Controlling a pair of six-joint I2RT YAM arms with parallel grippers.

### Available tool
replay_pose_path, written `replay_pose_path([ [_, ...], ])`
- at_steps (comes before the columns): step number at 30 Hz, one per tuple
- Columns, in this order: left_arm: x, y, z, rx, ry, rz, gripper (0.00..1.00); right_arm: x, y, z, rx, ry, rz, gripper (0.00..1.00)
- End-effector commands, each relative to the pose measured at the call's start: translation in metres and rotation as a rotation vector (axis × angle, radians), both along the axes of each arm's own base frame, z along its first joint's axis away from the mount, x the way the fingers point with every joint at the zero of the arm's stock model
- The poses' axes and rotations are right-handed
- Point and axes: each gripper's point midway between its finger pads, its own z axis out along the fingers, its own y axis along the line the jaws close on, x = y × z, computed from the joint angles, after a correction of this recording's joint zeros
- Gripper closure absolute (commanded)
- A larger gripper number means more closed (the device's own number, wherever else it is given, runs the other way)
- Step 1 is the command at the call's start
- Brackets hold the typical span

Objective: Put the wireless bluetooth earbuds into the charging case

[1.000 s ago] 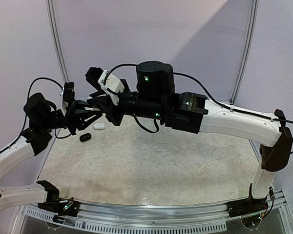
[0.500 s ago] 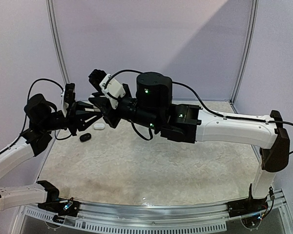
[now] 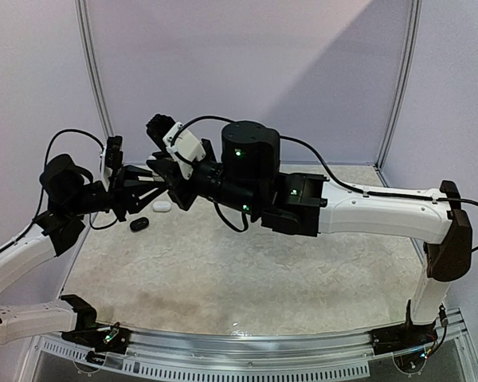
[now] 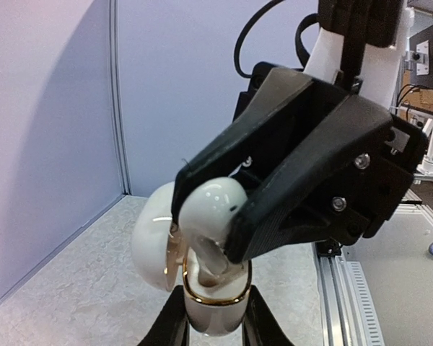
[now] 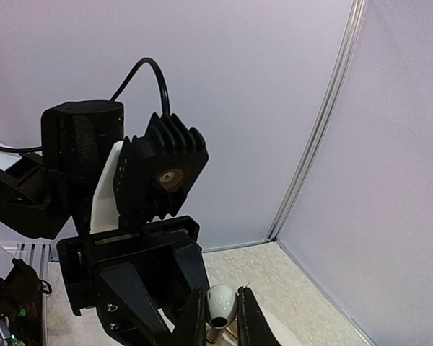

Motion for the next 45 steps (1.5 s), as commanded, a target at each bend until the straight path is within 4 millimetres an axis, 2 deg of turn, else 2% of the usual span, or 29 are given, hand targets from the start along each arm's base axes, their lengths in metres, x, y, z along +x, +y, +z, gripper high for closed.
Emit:
replay_pose_path([
  [1,-0.004,-0.001,0.004,-0.007,-0.039,0.003,1.0,0.002,0.006,-0.032,-0.084,0.027,-0.027,1.0],
  [15,-0.003,0.001,0.004,0.0,-0.079,0.025,1.0,0.016,0.012,-0.041,-0.078,0.02,-0.105,1.0],
  [18,-0.002,0.002,0.006,-0.003,-0.085,0.04,1.0,0.018,0.016,-0.053,-0.083,0.048,-0.111,1.0],
  [25,0.003,0.006,0.006,-0.009,-0.087,0.083,1.0,0.023,0.008,-0.07,-0.093,0.09,-0.16,1.0],
  [32,0.002,0.005,0.006,-0.007,-0.097,0.08,1.0,0.024,0.002,-0.065,-0.076,0.094,-0.179,1.0],
  [36,0.003,0.006,0.007,-0.008,-0.098,0.084,1.0,0.025,0.004,-0.074,-0.098,0.1,-0.179,1.0],
  [40,0.004,0.007,0.007,-0.008,-0.101,0.092,1.0,0.026,0.003,-0.082,-0.113,0.12,-0.195,0.92],
  [45,0.003,0.006,0.008,-0.007,-0.107,0.089,1.0,0.03,0.0,-0.085,-0.122,0.124,-0.221,0.89],
])
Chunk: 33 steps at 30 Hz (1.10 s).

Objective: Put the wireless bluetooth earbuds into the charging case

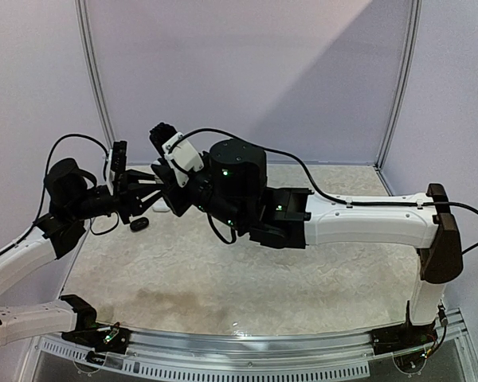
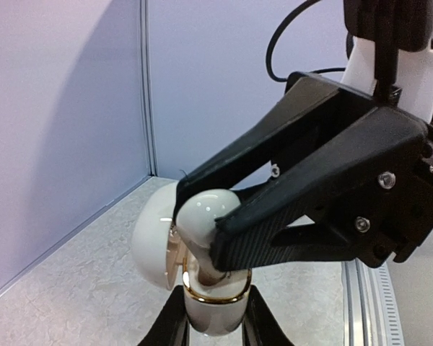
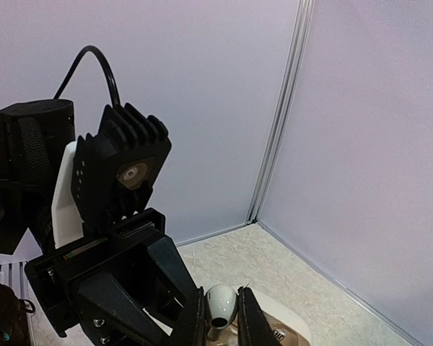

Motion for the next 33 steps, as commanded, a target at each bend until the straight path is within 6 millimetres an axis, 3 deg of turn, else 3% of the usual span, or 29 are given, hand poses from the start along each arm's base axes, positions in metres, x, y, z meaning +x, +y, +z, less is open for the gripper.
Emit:
replay_pose_path([
  [1,-0.012,0.001,0.027,-0.042,-0.126,-0.016,1.0,0.008,-0.001,-0.06,-0.166,0.058,-0.052,0.88],
  [12,-0.012,0.002,0.028,-0.043,-0.132,-0.015,1.0,0.007,0.012,-0.069,-0.174,0.075,-0.024,0.86],
  [23,-0.012,0.003,0.027,-0.041,-0.137,-0.01,1.0,0.01,0.005,-0.075,-0.192,0.096,-0.053,0.78],
  [33,-0.014,0.003,0.027,-0.038,-0.137,-0.017,1.0,0.013,-0.001,-0.071,-0.182,0.098,-0.088,0.82],
])
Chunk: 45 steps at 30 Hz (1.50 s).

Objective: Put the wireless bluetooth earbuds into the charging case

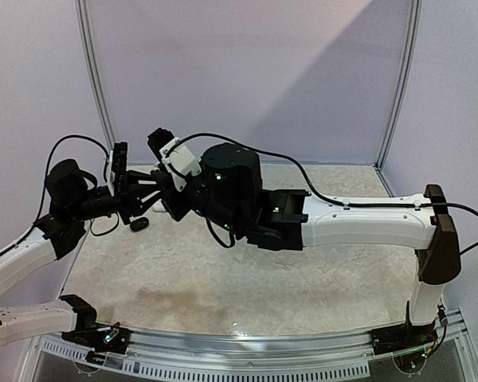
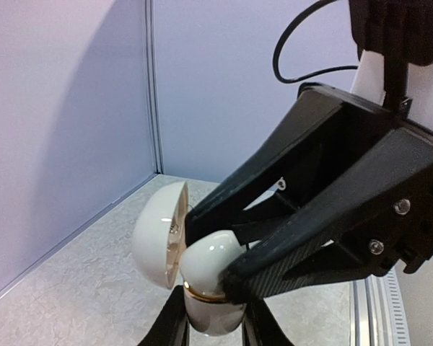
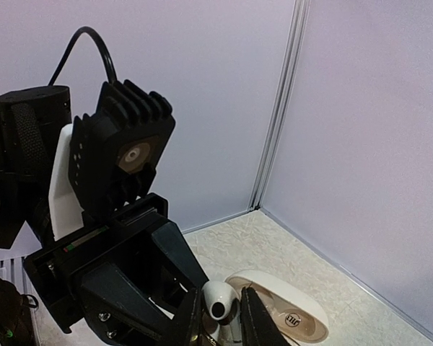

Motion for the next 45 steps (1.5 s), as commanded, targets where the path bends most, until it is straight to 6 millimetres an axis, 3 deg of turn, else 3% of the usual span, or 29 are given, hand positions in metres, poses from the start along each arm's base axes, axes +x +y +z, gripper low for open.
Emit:
replay_pose_path([
  [1,-0.017,0.001,0.03,-0.046,-0.131,-0.04,1.0,0.013,-0.005,-0.057,-0.156,0.055,-0.07,0.82],
  [23,-0.019,0.0,0.028,-0.04,-0.123,-0.052,1.0,0.016,-0.02,-0.047,-0.12,0.081,-0.113,0.77],
  [45,-0.022,-0.002,0.025,-0.034,-0.099,-0.081,1.0,0.022,-0.029,-0.044,-0.112,0.098,-0.137,0.78],
])
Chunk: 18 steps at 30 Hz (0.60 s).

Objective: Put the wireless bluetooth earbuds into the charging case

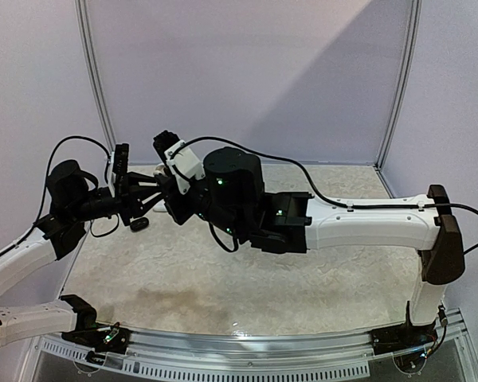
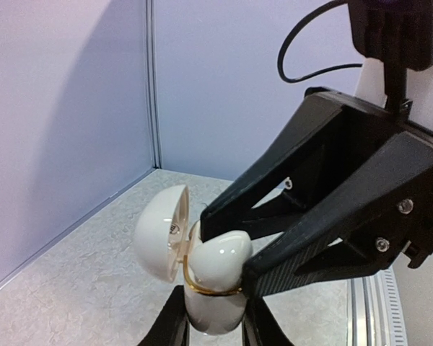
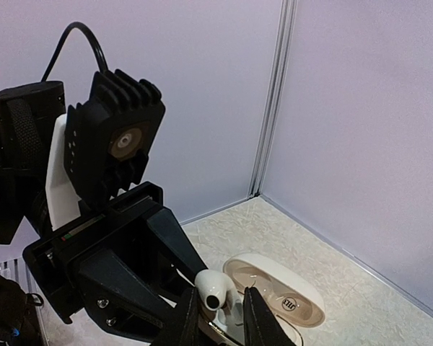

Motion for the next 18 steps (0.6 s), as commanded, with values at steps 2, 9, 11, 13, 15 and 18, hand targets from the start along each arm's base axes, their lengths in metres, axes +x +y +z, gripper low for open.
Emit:
replay_pose_path([
  [2,-0.022,-0.0024,0.03,-0.043,-0.108,-0.085,1.0,0.0234,-0.0218,-0.0347,-0.119,0.047,-0.106,0.78],
  [9,-0.0225,-0.0028,0.0296,-0.041,-0.085,-0.091,1.0,0.0262,-0.0258,-0.036,-0.12,0.062,-0.117,0.78],
  [11,-0.0211,-0.0027,0.0295,-0.042,-0.074,-0.086,1.0,0.0264,-0.0263,-0.0376,-0.119,0.068,-0.118,0.78],
  [13,-0.0205,-0.0028,0.0306,-0.044,-0.059,-0.085,1.0,0.0269,-0.0281,-0.0368,-0.113,0.073,-0.12,0.78],
  [15,-0.0206,-0.003,0.0318,-0.049,-0.035,-0.088,1.0,0.0267,-0.029,-0.0367,-0.111,0.076,-0.119,0.78],
  [18,-0.0224,-0.0032,0.0341,-0.056,-0.017,-0.098,1.0,0.0266,-0.0283,-0.0368,-0.111,0.078,-0.11,0.78],
])
